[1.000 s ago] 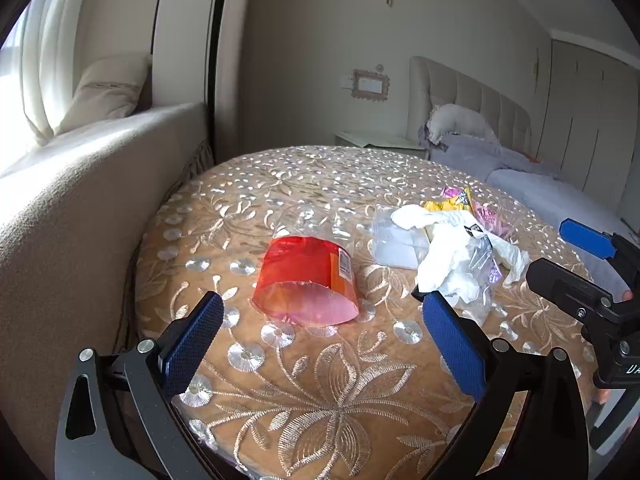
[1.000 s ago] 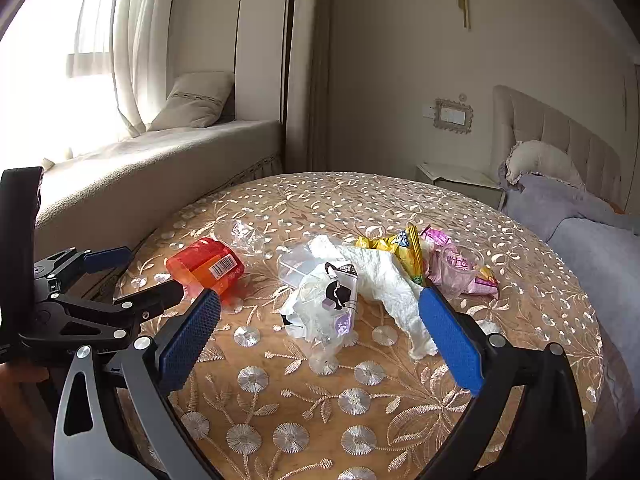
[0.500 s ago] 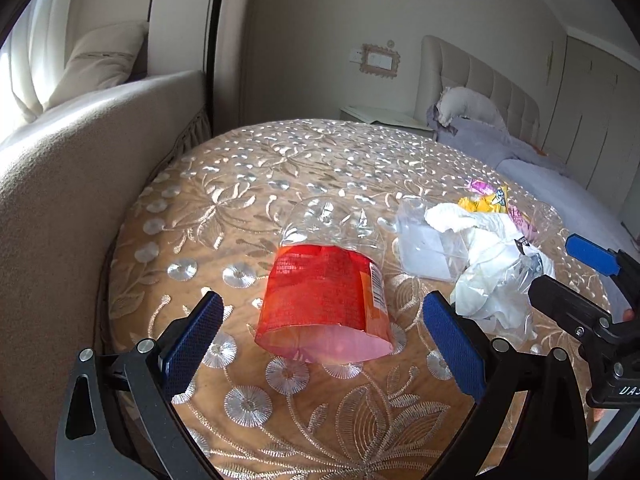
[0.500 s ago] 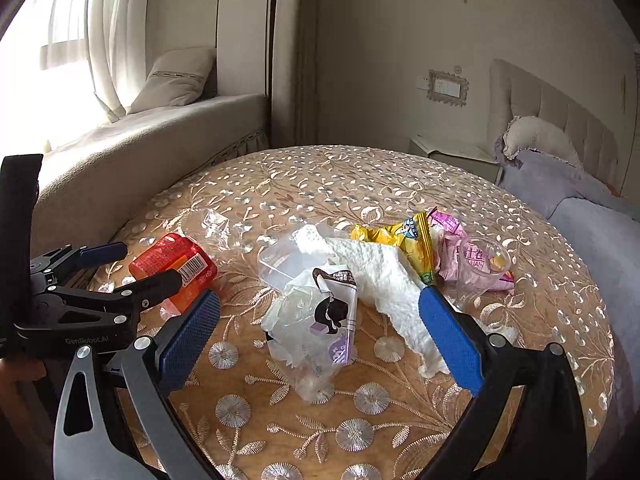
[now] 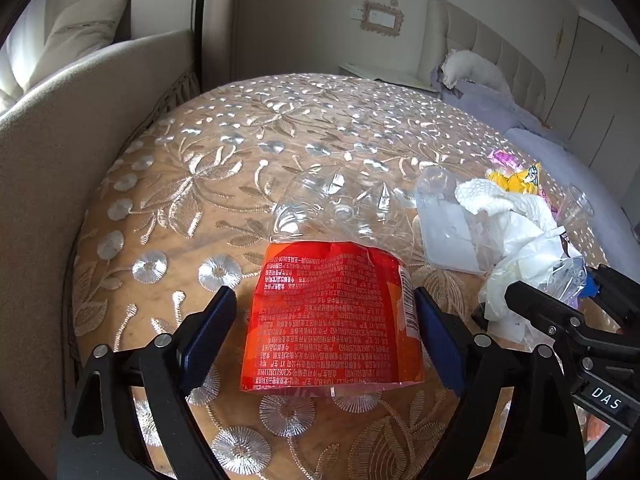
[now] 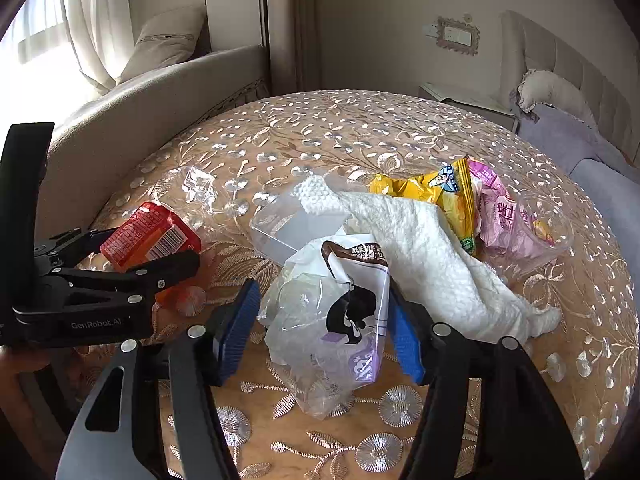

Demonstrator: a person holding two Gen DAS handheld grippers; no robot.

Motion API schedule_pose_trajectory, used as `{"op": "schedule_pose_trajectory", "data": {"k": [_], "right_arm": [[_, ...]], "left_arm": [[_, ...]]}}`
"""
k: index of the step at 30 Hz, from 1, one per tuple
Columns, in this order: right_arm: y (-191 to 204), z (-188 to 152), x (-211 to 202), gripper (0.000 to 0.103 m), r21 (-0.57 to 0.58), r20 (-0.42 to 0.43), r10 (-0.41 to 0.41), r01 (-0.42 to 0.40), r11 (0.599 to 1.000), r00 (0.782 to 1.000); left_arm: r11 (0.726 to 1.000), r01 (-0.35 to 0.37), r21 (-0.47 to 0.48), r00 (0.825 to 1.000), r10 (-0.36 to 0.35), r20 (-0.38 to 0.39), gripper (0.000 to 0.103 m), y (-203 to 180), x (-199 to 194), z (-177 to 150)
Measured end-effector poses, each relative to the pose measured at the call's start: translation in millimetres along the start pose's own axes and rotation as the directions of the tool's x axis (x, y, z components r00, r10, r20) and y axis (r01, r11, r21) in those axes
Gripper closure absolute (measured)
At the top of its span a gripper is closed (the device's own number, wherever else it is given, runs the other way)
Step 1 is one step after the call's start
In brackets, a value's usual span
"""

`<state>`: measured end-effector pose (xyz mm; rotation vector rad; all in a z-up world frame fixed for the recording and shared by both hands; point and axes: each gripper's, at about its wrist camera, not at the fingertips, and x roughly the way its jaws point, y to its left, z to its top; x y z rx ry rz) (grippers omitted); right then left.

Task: Collect trash
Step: 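Grasp the red-labelled plastic bottle with the left tool while the right tool grasps a white wrapper, then carry the bottle and wrapper to the bin and release both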

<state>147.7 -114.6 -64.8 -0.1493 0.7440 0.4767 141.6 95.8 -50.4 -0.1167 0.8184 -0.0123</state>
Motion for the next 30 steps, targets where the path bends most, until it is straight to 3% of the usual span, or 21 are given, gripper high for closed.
{"op": "schedule_pose_trajectory", "data": {"k": [1,4,12,22,30], "right_arm": [[0.1,-0.2,-0.4,0.059,0.0,0.003,0.002,-0.002,1.0,1.0],[1.2,-2.5,-4.3,0.06,0.0,0.012,0.012,-0.012,1.0,1.0],[4.5,-11.1,-43.2,0.06,-0.018,0.073,0.046,-0.044,0.999,0.996],[8.0,-44.8,-121.3,0.06,-0.066,0.189,0.064,-0.052,0.996,0.98],[-12.3,-80.3,-178.7,0.06,-0.044,0.267,0.007,0.005,0.999,0.964]], "left_arm": [[1.0,-0.027,0.016,1.0,0.027,0.004,0.036,-1.5,0.3,0.4],[1.0,0.003,0.005,1.0,-0.003,0.011,0.037,-1.6,-2.4,-0.8],[1.0,0.021,-0.008,0.995,-0.02,0.094,0.037,-9.8,-48.2,-20.9],[0.996,0.079,0.05,0.98,-0.087,0.18,0.037,-48.9,-117.8,-56.6],[0.981,0.146,0.124,0.968,-0.167,0.187,0.037,-95.1,-146.1,-87.6]]}}
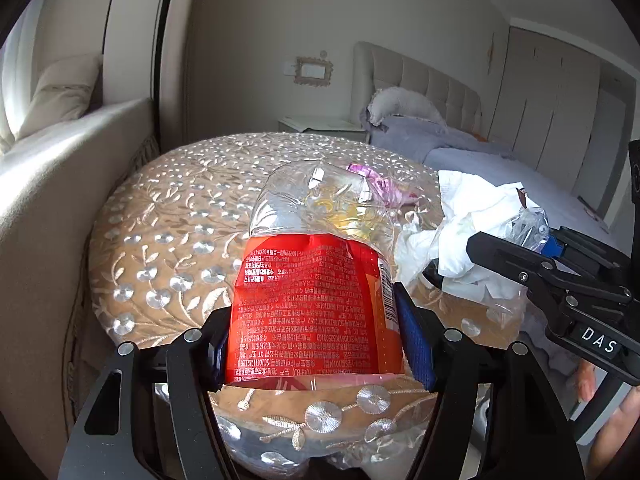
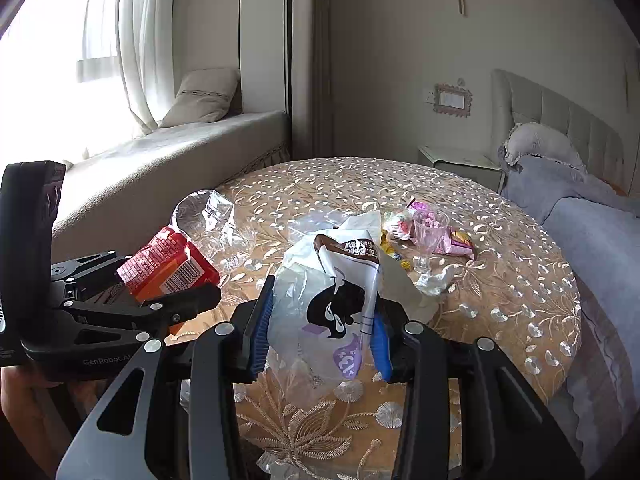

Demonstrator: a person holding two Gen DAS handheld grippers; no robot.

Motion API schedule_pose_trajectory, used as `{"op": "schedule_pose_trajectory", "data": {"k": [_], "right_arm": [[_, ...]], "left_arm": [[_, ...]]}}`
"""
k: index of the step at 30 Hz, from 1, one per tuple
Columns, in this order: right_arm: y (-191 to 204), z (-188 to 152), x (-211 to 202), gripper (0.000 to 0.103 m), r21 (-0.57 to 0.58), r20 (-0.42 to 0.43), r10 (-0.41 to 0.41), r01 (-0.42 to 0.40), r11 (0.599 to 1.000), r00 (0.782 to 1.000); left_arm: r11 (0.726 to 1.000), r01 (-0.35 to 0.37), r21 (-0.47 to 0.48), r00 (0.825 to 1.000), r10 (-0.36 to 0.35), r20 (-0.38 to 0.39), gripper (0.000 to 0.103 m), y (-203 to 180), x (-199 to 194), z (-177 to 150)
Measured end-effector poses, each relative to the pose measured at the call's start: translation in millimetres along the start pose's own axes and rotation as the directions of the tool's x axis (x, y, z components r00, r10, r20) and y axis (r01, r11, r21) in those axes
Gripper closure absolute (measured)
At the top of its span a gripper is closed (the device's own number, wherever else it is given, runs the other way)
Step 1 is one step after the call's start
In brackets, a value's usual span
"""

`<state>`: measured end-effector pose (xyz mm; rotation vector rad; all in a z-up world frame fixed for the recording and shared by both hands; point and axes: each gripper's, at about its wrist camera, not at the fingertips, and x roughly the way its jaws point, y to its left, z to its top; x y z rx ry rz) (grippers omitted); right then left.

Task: Collect trash
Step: 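Carry the bottle and wrapper to the bin and release both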

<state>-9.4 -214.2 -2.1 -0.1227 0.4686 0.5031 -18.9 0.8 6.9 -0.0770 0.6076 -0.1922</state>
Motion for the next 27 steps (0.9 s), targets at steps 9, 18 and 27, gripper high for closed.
{"op": "schedule_pose_trajectory", "data": {"k": [9,18,27], "right_arm": [[-32.0,-26.6,-64.5,0.06,0.041,0.049,-0.102,0.1,0.994,0.994],[-82.2,-54.9,-128.6,0.06,0.156,0.059,-0.193,0.182,0.971,0.979],[-123.3,-100.2,-167.2,0.06,0.263,-0.01,-0.338,0.329,0.907,0.941]], "left_arm": [[0.992,0.104,0.071,0.995,-0.104,-0.011,0.037,-56.8,-4.5,-20.0],[0.959,0.23,0.164,0.973,-0.227,-0.035,0.037,-115.1,3.1,-25.5],[0.887,0.374,0.27,0.927,-0.354,-0.121,0.037,-192.7,16.1,-44.9]]}}
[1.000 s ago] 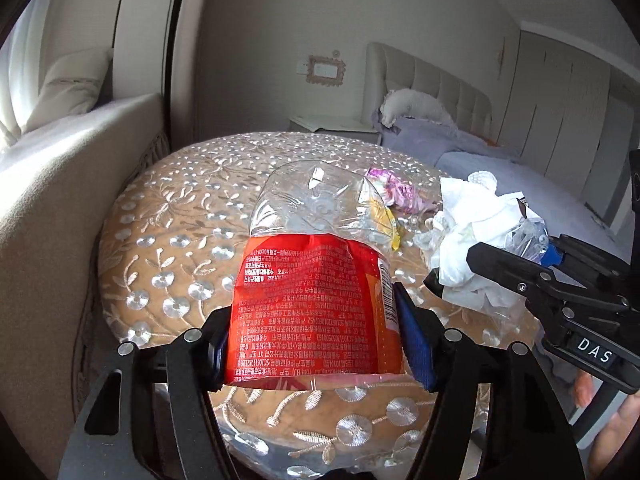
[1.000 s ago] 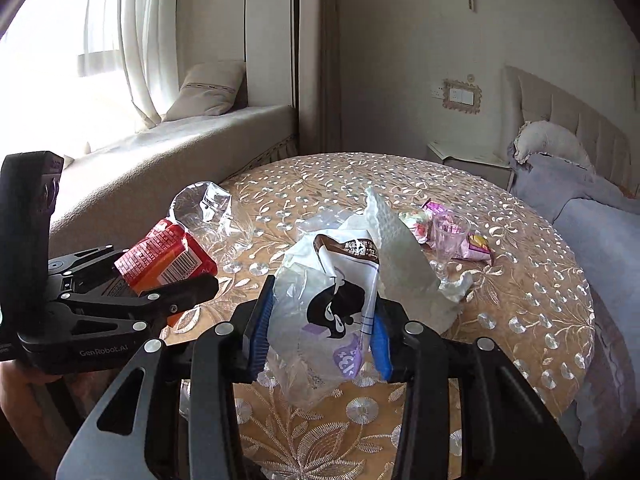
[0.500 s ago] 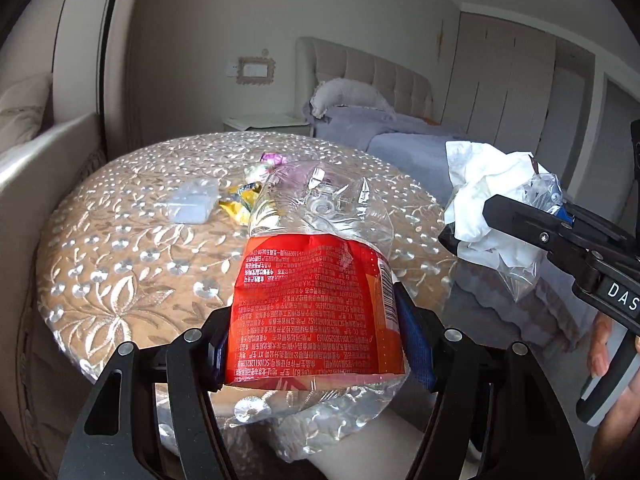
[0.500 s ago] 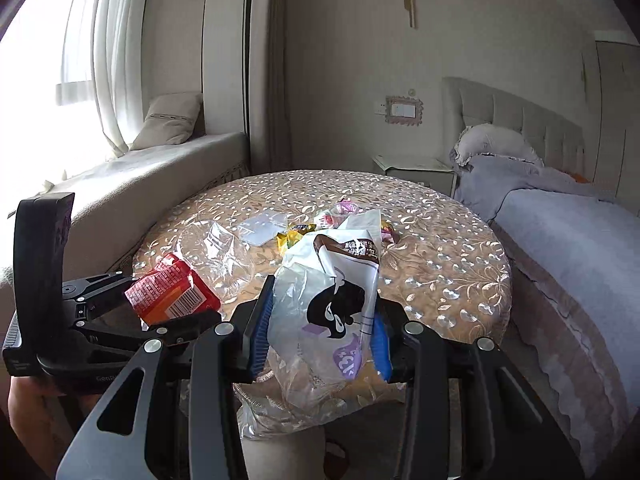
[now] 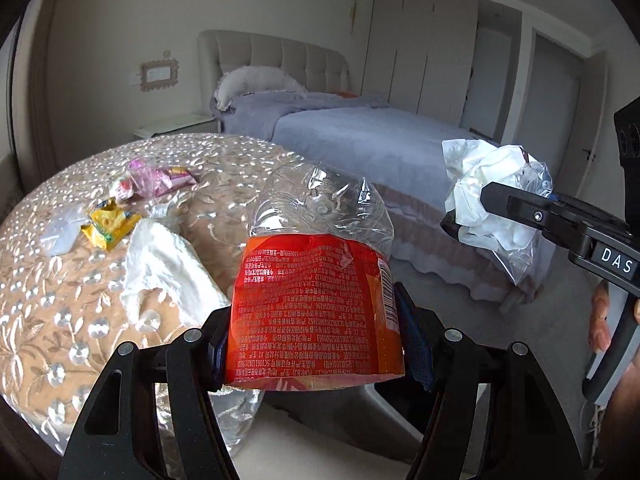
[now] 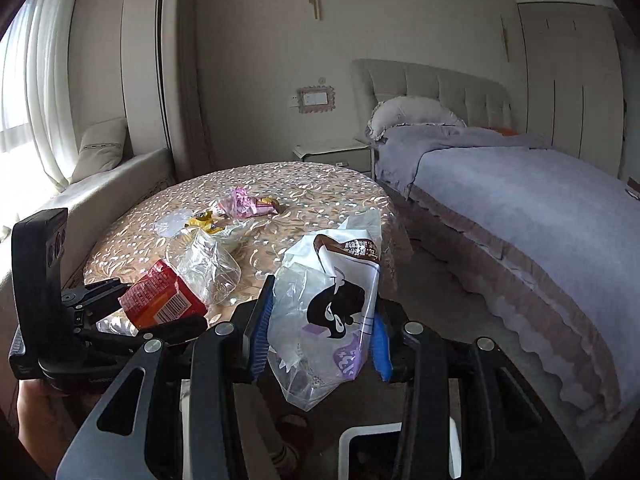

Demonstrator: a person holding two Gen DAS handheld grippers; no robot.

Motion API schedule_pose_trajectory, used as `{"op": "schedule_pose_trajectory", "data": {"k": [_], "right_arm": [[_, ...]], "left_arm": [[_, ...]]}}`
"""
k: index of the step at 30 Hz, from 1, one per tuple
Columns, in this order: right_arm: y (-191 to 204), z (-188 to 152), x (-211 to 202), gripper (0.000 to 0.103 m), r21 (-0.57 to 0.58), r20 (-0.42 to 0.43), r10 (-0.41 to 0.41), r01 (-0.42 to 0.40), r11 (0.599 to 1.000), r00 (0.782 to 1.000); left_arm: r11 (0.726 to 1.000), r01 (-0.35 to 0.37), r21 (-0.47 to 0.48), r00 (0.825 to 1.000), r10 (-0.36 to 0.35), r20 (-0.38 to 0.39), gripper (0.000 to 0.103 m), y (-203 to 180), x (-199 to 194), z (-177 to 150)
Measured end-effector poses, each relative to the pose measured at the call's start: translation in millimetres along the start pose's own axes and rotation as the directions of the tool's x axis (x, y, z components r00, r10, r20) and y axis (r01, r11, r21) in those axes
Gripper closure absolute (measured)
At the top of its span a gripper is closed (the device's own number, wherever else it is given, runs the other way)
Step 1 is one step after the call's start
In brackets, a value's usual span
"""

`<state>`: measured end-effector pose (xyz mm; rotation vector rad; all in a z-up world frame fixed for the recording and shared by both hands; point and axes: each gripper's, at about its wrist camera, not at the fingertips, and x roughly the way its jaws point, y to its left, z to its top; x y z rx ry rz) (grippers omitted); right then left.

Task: Collect trash
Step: 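Carry the bottle and wrapper to the bin and release both, then return both tools to the table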

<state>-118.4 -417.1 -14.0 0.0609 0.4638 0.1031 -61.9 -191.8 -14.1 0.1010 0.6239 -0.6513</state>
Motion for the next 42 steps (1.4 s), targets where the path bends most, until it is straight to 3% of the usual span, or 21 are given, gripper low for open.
{"op": "schedule_pose_trajectory", "data": {"k": [6,10,14,19,24,26,27,28,31,34,36,40,42], "right_arm": [[-33.4,-29.3,-4.0,0.06,0.056,-0.045,-0.068,0.071,0.996,0.997],[-53.1,-50.6,-6.4,0.06,0.082,-0.078,-0.113,0.119,0.989,0.991],[-68.4,-70.8,-5.6,0.06,0.112,-0.112,-0.123,0.136,0.984,0.986],[-82.2,-95.9,3.0,0.06,0.103,-0.16,-0.158,0.175,0.979,0.974],[-98.8,-115.6,15.9,0.06,0.12,-0.221,-0.161,0.19,0.974,0.962],[-107.0,-121.9,20.8,0.06,0.135,-0.242,-0.161,0.197,0.971,0.957],[-111.3,-125.2,22.8,0.06,0.141,-0.254,-0.159,0.2,0.97,0.954],[-114.1,-128.2,25.5,0.06,0.146,-0.266,-0.157,0.201,0.969,0.951],[-119.9,-139.2,36.1,0.059,0.151,-0.305,-0.145,0.198,0.968,0.941],[-119.5,-148.1,47.3,0.041,0.134,-0.336,-0.15,0.205,0.97,0.93],[-117.6,-152.9,55.5,0.003,0.104,-0.361,-0.162,0.212,0.972,0.918],[-110.5,-163.1,70.6,0.004,0.021,-0.406,-0.195,0.223,0.975,0.893],[-108.2,-164.2,71.6,0.004,0.009,-0.4,-0.205,0.227,0.974,0.893]], "left_arm": [[0.993,0.103,0.058,0.992,-0.098,-0.08,0.037,-46.9,33.4,-8.2],[0.98,0.181,0.078,0.974,-0.168,-0.152,0.037,-77.3,58.4,-19.9],[0.969,0.218,0.115,0.956,-0.188,-0.226,0.037,-105.7,79.9,-36.7],[0.953,0.276,0.129,0.917,-0.221,-0.332,0.037,-131.0,109.3,-56.2],[0.935,0.328,0.133,0.867,-0.242,-0.436,0.036,-152.1,143.6,-75.5],[0.932,0.332,0.144,0.854,-0.232,-0.466,0.027,-157.8,156.7,-81.0],[0.93,0.336,0.149,0.847,-0.229,-0.48,0.019,-160.9,161.5,-84.1],[0.929,0.338,0.153,0.843,-0.226,-0.488,0.004,-162.9,166.1,-85.5],[0.926,0.334,0.175,0.84,-0.209,-0.501,0.004,-169.6,174.7,-88.2],[0.925,0.31,0.222,0.846,-0.161,-0.509,0.004,-174.0,183.1,-91.9],[0.919,0.301,0.255,0.847,-0.135,-0.514,0.004,-177.7,182.6,-95.8],[0.911,0.289,0.294,0.849,-0.102,-0.519,0.004,-180.1,181.9,-98.5],[0.91,0.285,0.303,0.853,-0.096,-0.513,0.004,-178.9,181.2,-97.8]]}}
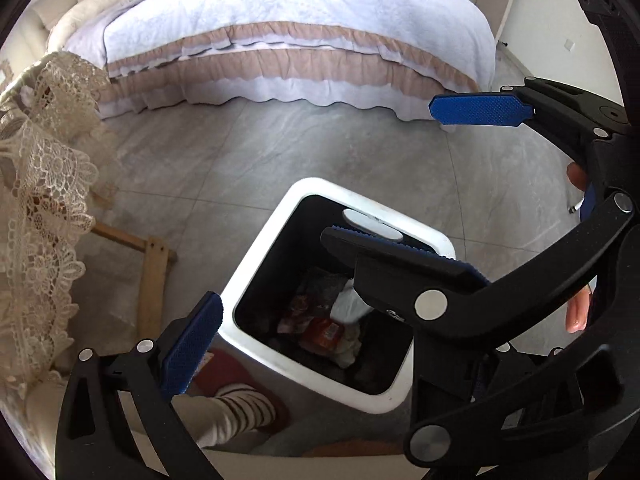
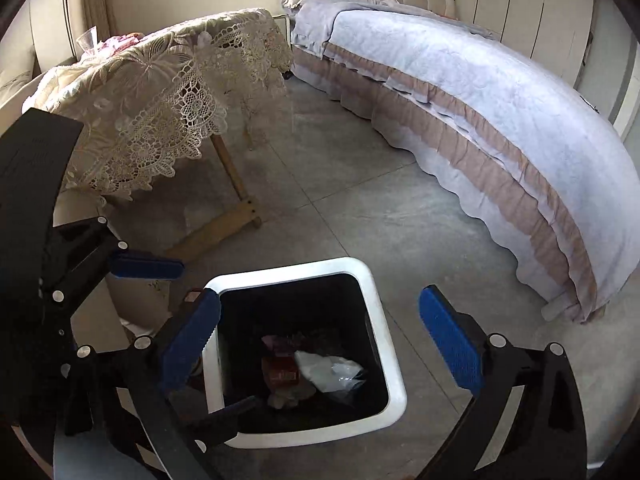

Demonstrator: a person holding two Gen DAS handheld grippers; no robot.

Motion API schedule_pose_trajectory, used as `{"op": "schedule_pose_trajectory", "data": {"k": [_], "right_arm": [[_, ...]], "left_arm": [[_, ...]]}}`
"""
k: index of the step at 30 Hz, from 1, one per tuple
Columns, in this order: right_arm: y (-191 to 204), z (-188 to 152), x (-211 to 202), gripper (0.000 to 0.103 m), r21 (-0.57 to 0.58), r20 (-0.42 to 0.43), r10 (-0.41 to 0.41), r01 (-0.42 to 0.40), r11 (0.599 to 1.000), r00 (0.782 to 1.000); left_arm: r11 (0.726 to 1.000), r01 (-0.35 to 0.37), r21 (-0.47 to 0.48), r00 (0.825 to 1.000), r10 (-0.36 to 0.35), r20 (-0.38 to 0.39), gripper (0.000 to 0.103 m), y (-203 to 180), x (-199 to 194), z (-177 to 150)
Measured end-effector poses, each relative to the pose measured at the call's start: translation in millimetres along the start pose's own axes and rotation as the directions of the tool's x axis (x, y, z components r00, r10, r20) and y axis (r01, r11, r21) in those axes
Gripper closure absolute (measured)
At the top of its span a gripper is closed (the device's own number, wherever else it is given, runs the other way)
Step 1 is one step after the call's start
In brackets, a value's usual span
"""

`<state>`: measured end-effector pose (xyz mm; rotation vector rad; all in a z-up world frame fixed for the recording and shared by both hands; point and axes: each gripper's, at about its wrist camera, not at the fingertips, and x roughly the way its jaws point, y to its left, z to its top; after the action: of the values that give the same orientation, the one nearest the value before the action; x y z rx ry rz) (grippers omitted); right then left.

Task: Collect trash
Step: 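Return both tools to the table, then grasp the white tissue with the left tool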

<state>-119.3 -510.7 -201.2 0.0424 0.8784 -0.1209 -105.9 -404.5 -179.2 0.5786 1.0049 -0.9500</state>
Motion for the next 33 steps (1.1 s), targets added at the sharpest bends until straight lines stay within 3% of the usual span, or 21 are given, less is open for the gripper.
{"op": "schedule_pose_trajectory", "data": {"k": [8,11,14,21,24,30,33], "right_arm": [[-2.7,15.8,-18.0,0.004,0.046,0.101,0.024,-0.029,0.999,0.995],[-1.9,30.3,-31.4,0.004,0.074,0.17,0.059,-0.072,0.995,0.984],[3.4,50.8,-43.6,0.004,0.08,0.241,0.1,-0.122,0.989,0.965],[45.4,101.7,-68.4,0.004,-0.024,0.366,0.196,-0.202,0.979,0.91],[70.1,119.5,-76.3,0.004,-0.093,0.398,0.242,-0.224,0.97,0.885],[112.9,149.0,-84.8,0.004,-0.203,0.453,0.292,-0.222,0.954,0.842],[129.7,161.2,-82.4,0.004,-0.235,0.459,0.31,-0.223,0.946,0.832]], "left_arm": [[0.997,-0.069,-0.045,0.994,0.072,0.083,0.004,16.6,-28.2,0.8],[0.988,-0.139,-0.07,0.976,0.148,0.158,0.004,27.3,-57.1,-1.1],[0.971,-0.21,-0.114,0.947,0.231,0.225,0.004,44.8,-87.5,-4.1],[0.89,-0.355,-0.285,0.856,0.432,0.284,0.004,104.4,-149.8,-21.5],[0.844,-0.374,-0.384,0.818,0.495,0.293,0.004,134.9,-171.9,-34.6],[0.764,-0.334,-0.552,0.785,0.549,0.286,0.004,192.1,-201.4,-60.7],[0.738,-0.296,-0.606,0.784,0.55,0.287,0.004,218.7,-208.8,-66.2]]}}
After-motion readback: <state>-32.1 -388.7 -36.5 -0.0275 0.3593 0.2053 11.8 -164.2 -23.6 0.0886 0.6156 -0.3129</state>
